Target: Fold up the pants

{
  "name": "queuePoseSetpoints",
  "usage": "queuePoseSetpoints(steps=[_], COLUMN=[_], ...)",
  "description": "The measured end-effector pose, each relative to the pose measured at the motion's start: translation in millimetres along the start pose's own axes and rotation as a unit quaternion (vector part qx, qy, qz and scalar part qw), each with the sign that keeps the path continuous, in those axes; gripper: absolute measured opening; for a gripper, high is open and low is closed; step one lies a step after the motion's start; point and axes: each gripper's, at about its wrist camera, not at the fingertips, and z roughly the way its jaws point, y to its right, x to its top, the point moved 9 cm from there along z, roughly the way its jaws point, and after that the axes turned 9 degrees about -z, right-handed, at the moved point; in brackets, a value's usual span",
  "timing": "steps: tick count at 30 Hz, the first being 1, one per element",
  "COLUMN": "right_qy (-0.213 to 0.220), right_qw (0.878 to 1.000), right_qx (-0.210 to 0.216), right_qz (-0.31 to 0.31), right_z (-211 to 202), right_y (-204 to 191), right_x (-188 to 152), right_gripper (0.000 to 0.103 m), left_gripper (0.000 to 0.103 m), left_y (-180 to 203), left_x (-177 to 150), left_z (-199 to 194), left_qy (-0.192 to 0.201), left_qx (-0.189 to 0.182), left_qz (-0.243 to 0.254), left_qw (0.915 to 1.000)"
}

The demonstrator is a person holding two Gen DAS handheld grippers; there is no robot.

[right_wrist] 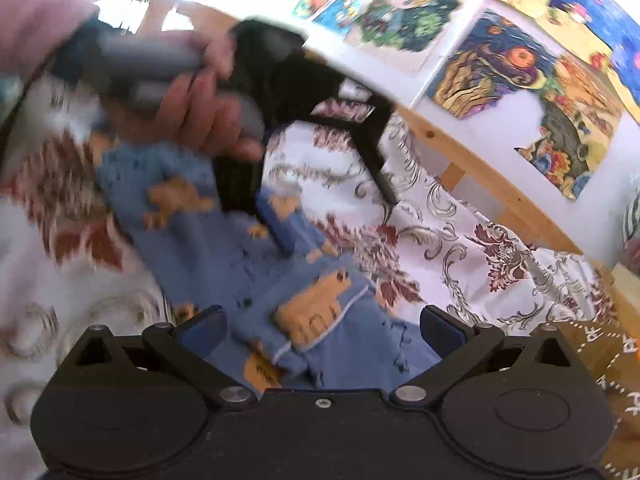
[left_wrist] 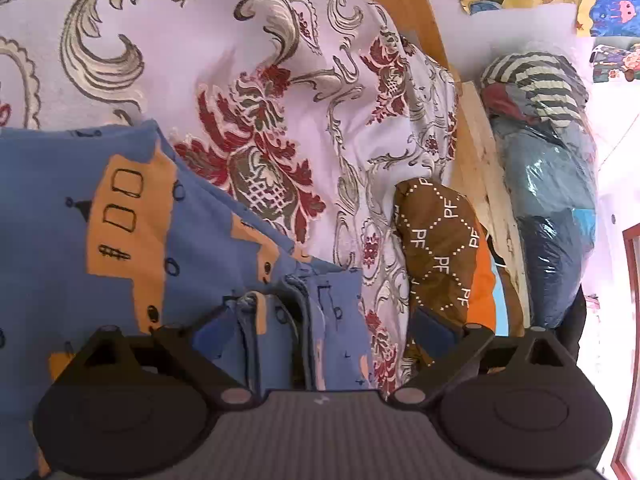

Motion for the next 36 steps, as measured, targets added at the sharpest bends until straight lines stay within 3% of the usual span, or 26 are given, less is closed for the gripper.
queuePoseSetpoints(steps=[6, 12, 17, 22, 27, 30, 33, 36], right_qy=[-0.033, -0.058, -0.101, -0.101, -0.107, -0.113, -0.111, -0.106], right_qw=[0.99, 0.99, 0.989, 0.991, 0.991, 0.991, 0.992, 0.993], right_qx=[0.026, 0.01, -0.075, -0.06, -0.047, -0.043, -0.034, -0.025], right_qz=[0.138, 0.127, 0.084, 0.059, 0.064, 0.057, 0.054, 0.054], right_z=[12, 15, 23, 27, 38, 41, 38, 31], right_y=[17, 16, 18, 3, -5, -11, -15, -17], right_x=[3, 4, -2, 1, 4, 4, 3, 4], right_gripper=[0.102, 0.102, 0.102, 0.093, 0.062, 0.03, 0.016, 0.015], left_gripper=[0.101, 0.103, 0.103, 0.103, 0.102, 0.101, 0.099, 0.093], left_y=[-5, -4, -5, -4, -6, -7, -7, -5], left_x=[2, 2, 4, 5, 8, 9, 8, 6], left_z=[8, 10, 12, 13, 13, 12, 13, 14], left_qy=[-0.009, -0.013, -0.013, -0.019, -0.017, -0.012, -0.011, -0.012], left_qx=[0.014, 0.03, 0.027, 0.005, -0.006, -0.007, 0.004, 0.017], left_qz=[0.007, 0.023, 0.019, 0.009, -0.005, -0.01, -0.003, 0.015], left_qw=[0.9998, 0.9992, 0.9994, 0.9998, 0.9998, 0.9999, 0.9999, 0.9997])
